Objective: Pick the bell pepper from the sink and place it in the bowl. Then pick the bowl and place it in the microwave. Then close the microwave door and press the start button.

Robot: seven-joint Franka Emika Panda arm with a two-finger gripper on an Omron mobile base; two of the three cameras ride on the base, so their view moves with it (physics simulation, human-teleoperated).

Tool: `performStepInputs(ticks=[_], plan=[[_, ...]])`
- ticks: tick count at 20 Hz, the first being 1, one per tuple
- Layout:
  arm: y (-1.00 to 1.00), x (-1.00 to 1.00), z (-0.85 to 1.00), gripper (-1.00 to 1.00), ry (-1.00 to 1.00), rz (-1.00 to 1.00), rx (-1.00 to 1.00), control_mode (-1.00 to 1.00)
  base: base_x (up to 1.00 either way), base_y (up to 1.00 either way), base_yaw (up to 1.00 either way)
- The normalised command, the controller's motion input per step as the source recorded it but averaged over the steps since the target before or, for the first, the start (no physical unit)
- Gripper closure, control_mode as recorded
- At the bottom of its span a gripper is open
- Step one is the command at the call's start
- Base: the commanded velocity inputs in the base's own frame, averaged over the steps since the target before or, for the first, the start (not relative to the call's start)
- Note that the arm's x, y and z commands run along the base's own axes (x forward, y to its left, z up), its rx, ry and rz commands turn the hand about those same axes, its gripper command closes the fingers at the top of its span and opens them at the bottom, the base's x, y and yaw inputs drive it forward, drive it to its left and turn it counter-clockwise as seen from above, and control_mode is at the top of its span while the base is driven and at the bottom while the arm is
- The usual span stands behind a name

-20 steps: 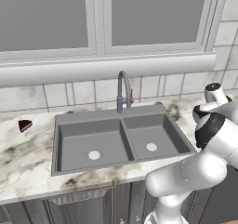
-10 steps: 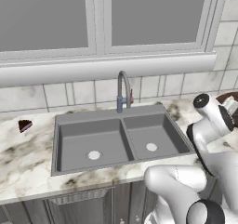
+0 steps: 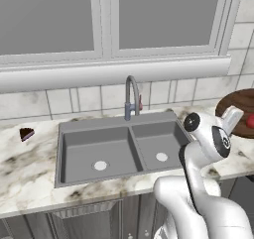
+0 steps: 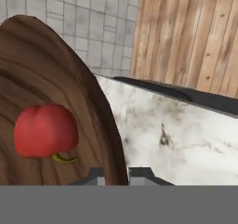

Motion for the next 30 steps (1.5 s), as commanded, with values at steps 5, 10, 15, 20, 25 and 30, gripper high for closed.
performStepInputs(ticks=[5, 10, 15, 20, 25, 30], plan=[[0.00, -0.58, 0.73, 1.00, 0.04, 0.30, 0.00, -1.00, 0.00, 0.00, 0.00], [0.00, -0.24, 0.69, 1.00, 0.14, 0.21, 0.00, -1.00, 0.00, 0.00, 0.00], [0.00, -0.24, 0.18, 1.00, 0.10, 0.19, 0.00, -1.00, 0.00, 0.00, 0.00], [0.00, -0.03, 0.00, 1.00, 0.06, 0.05, 0.00, 1.00, -0.01, 0.00, 0.01], [0.00, 0.00, 0.00, 1.00, 0.00, 0.00, 0.00, 1.00, -0.92, -0.06, 0.00], [0.00, 0.00, 0.00, 1.00, 0.00, 0.00, 0.00, 1.00, -0.64, -0.03, -0.05]])
